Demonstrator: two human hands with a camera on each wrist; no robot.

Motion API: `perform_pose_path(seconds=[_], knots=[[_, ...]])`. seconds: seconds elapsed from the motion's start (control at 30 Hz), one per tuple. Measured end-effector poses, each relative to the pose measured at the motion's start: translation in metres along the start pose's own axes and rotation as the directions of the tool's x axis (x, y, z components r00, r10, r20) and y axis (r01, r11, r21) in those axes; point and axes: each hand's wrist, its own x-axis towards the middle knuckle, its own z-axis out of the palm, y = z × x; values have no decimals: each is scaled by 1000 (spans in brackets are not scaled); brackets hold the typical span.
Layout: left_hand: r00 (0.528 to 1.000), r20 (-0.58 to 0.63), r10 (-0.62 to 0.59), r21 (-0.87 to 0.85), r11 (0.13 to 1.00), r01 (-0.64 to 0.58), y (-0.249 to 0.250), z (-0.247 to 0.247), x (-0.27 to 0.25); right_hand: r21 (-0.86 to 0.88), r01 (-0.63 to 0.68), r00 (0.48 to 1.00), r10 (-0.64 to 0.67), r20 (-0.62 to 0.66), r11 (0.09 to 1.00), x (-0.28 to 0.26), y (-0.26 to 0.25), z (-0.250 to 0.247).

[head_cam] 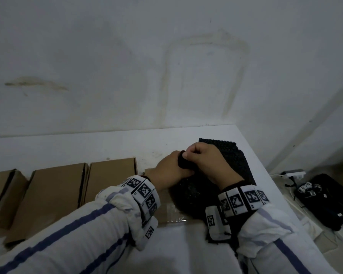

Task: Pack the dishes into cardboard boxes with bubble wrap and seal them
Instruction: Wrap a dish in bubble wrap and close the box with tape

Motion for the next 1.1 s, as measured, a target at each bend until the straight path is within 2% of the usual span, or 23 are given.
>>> perform_pose_path(seconds=[0.07, 0.1, 0.17, 0.23, 0.3, 0.33, 0.47, 0.53, 0.57, 0.6, 0.63, 0.67, 0.7, 0.73, 0.77, 0.83, 0.93, 1.0, 1.1], knots=[[991, -118, -66, 101, 992, 78, -4, -17, -12, 51, 32, 999, -33, 26, 998, 1, -9, 14], [977, -187, -100, 80, 990, 116, -9, -27, -18, 38, 42, 997, -44, 60, 998, 2, -13, 21], [932, -310, -188, -109, 981, 162, -22, -49, -32, -49, 11, 980, -1, 200, 999, 5, -23, 35], [874, -401, -275, -319, 936, 149, -35, -75, -51, -144, 8, 926, 47, 375, 990, 9, -34, 57], [821, -461, -336, -449, 887, 111, -52, -103, -70, -149, 66, 873, 15, 487, 987, 11, -48, 88], [798, -482, -363, -503, 860, 87, -61, -117, -81, -123, 90, 862, -15, 507, 988, 10, -56, 107], [699, -531, -479, -682, 731, -17, -100, -172, -134, -11, 159, 872, -135, 471, 987, 2, -97, 191], [616, -611, -497, -646, 763, -25, -120, -197, -163, -10, 195, 854, -165, 493, 981, -2, -117, 235], [539, -686, -489, -566, 824, 27, -128, -211, -180, -24, 202, 848, -163, 504, 979, -5, -126, 258], [439, -785, -437, -433, 894, 115, -138, -226, -197, -39, 213, 844, -163, 511, 976, -7, -134, 280], [372, -865, -339, -268, 936, 228, -149, -240, -215, -58, 232, 839, -170, 517, 971, -9, -142, 303], [373, -898, -231, -105, 939, 328, -160, -254, -232, -73, 260, 832, -186, 522, 963, -12, -151, 326], [429, -887, -167, 18, 919, 395, -170, -269, -248, -84, 284, 825, -198, 529, 955, -15, -158, 349], [500, -853, -148, 80, 911, 406, -179, -282, -263, -91, 300, 819, -208, 535, 950, -19, -167, 371], [556, -813, -172, 74, 917, 392, -187, -294, -278, -97, 312, 816, -215, 536, 945, -22, -175, 392], [617, -736, -280, -56, 932, 357, -197, -316, -307, -104, 335, 817, -233, 527, 937, -29, -191, 431], [676, -648, -350, -269, 936, 227, -212, -348, -345, -48, 348, 821, -279, 498, 936, -40, -211, 479], [710, -609, -353, -261, 935, 240, -223, -366, -365, -4, 324, 816, -277, 507, 946, -49, -223, 501], [679, -630, -378, -244, 926, 289, -248, -386, -386, 65, 237, 739, -223, 635, 969, -59, -232, 525]])
